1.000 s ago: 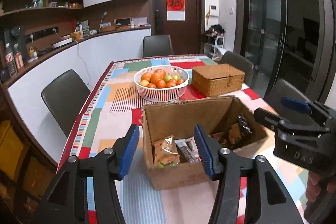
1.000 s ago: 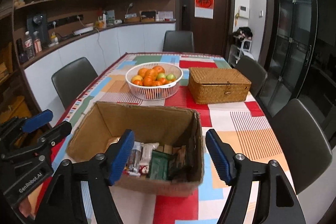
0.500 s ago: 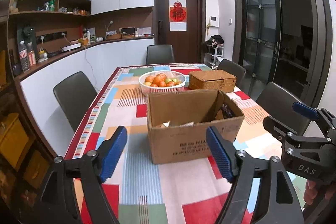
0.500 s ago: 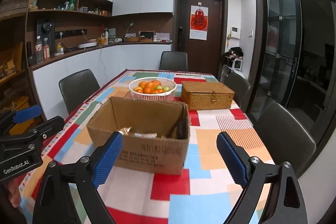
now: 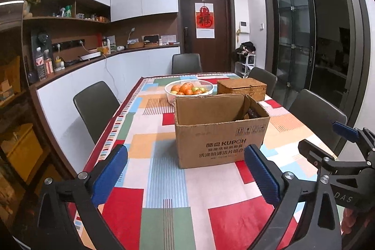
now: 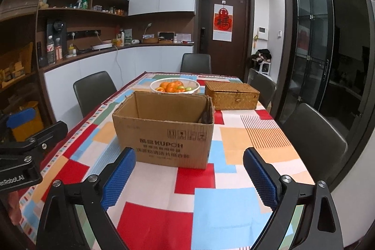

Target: Organize snacks

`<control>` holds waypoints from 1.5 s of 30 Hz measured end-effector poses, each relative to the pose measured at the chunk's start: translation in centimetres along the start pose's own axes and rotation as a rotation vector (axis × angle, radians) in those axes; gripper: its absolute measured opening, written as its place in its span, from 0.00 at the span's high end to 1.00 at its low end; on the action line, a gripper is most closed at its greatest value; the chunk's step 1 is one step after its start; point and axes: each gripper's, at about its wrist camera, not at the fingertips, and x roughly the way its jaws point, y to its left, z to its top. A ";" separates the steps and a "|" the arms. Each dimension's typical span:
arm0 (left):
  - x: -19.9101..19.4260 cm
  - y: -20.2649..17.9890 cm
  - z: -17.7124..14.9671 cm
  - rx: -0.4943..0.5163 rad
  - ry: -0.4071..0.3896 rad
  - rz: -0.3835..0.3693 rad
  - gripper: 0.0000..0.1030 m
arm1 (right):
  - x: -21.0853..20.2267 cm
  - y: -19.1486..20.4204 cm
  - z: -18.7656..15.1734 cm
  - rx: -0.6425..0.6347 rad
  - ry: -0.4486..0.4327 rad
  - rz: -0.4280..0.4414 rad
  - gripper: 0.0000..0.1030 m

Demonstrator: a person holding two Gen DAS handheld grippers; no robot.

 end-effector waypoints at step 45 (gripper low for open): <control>-1.3 -0.1 -0.9 0.014 -0.037 0.036 0.00 | -1.1 -1.1 -1.1 0.045 -0.014 -0.010 0.09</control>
